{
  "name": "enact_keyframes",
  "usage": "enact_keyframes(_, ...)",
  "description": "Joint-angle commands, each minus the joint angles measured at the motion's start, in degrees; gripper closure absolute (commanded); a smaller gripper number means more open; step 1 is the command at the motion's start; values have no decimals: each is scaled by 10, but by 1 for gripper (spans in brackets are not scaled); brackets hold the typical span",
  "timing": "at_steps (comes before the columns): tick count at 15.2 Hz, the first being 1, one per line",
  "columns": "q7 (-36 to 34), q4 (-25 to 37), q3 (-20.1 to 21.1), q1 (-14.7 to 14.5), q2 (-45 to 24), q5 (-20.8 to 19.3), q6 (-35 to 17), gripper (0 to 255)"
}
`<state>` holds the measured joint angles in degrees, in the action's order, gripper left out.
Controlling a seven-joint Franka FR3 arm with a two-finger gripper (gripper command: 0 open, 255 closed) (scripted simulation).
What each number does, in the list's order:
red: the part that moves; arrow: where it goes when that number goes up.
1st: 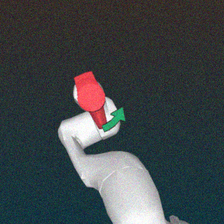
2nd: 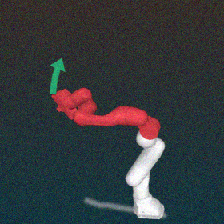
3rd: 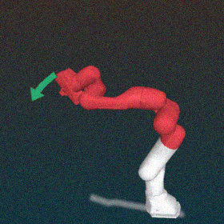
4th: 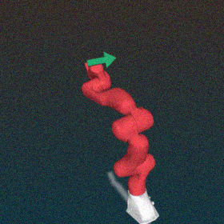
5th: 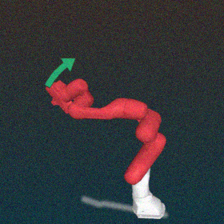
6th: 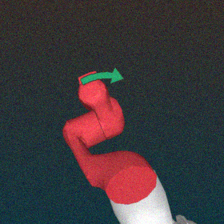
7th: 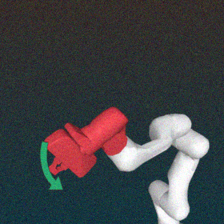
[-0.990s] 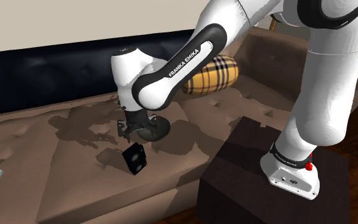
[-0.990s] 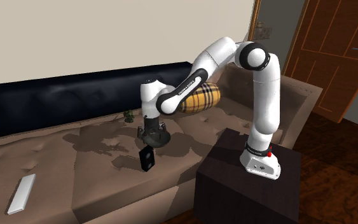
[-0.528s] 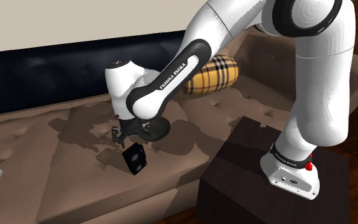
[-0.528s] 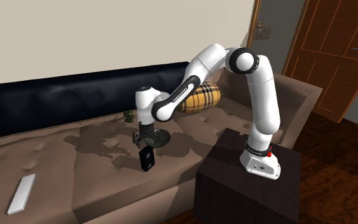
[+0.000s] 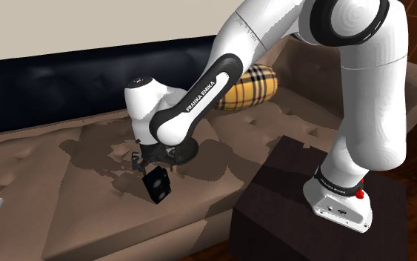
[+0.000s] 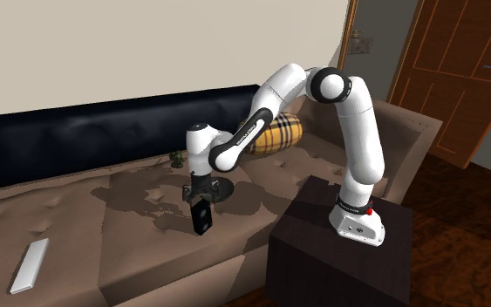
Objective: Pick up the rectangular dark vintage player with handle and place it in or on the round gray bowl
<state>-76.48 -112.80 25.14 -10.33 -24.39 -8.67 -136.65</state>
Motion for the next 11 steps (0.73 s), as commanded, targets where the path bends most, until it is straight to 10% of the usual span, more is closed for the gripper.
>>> enact_keyframes(1,0,0,0,0,0,0,0,0)
enact_keyframes(2,0,0,0,0,0,0,0,0)
enact_keyframes(3,0,0,0,0,0,0,0,255)
enact_keyframes(11,0,0,0,0,-1,0,0,255)
